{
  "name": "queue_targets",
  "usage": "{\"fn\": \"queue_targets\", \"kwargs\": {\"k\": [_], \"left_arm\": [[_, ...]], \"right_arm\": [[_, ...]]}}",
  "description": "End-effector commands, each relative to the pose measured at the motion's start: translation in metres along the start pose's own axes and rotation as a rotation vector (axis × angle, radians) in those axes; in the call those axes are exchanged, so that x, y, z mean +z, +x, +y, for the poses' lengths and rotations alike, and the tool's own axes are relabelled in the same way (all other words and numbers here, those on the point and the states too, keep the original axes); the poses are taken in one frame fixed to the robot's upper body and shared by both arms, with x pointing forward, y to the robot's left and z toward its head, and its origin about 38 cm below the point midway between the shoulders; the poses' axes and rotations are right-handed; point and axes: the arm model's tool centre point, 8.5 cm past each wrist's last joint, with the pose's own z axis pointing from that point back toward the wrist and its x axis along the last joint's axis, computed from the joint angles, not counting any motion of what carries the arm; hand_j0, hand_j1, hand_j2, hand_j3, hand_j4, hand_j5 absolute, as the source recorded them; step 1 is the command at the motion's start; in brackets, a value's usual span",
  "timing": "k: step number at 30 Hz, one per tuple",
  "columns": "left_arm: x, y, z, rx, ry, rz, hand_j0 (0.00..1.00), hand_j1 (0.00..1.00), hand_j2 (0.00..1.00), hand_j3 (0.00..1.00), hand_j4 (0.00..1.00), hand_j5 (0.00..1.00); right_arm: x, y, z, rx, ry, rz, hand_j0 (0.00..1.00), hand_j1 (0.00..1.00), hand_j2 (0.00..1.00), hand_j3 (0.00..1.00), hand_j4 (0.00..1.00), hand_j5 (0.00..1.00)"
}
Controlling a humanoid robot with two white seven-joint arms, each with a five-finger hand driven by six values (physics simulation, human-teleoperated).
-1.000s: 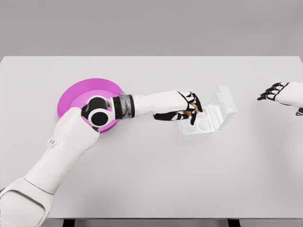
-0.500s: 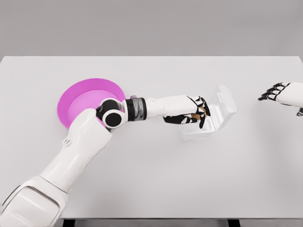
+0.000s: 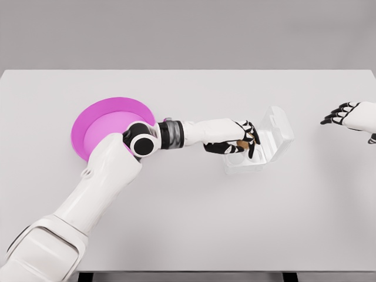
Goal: Pack egg into the box and close the box lid
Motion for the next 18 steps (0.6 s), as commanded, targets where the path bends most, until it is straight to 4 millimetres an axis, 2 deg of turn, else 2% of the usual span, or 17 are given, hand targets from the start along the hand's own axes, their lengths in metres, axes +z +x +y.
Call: {"fn": "queue_targets", "kwargs": {"k": [1, 14, 18], "left_arm": [[0.0003, -0.0010, 0.0006, -0.002, 0.005, 0.008, 0.53, 0.53, 0.53, 0.53, 0.53, 0.53], [0.0008, -0.0013, 0.0021, -0.001, 0.009, 0.008, 0.67, 0.67, 0.67, 0.67, 0.67, 0.67], [0.0011, -0.0015, 0.0024, -0.001, 0.010, 0.008, 0.68, 0.68, 0.68, 0.68, 0.68, 0.68]], "right_arm": [[-0.0001, -0.0002, -0.0009, -0.003, -0.005, 0.001, 1.00, 1.00, 1.00, 1.00, 1.00, 1.00], [-0.0001, -0.0002, -0.0009, -0.003, -0.005, 0.001, 1.00, 1.00, 1.00, 1.00, 1.00, 1.00], [-0.0001, -0.0002, -0.0009, -0.003, -0.005, 0.001, 1.00, 1.00, 1.00, 1.00, 1.00, 1.00]]}}
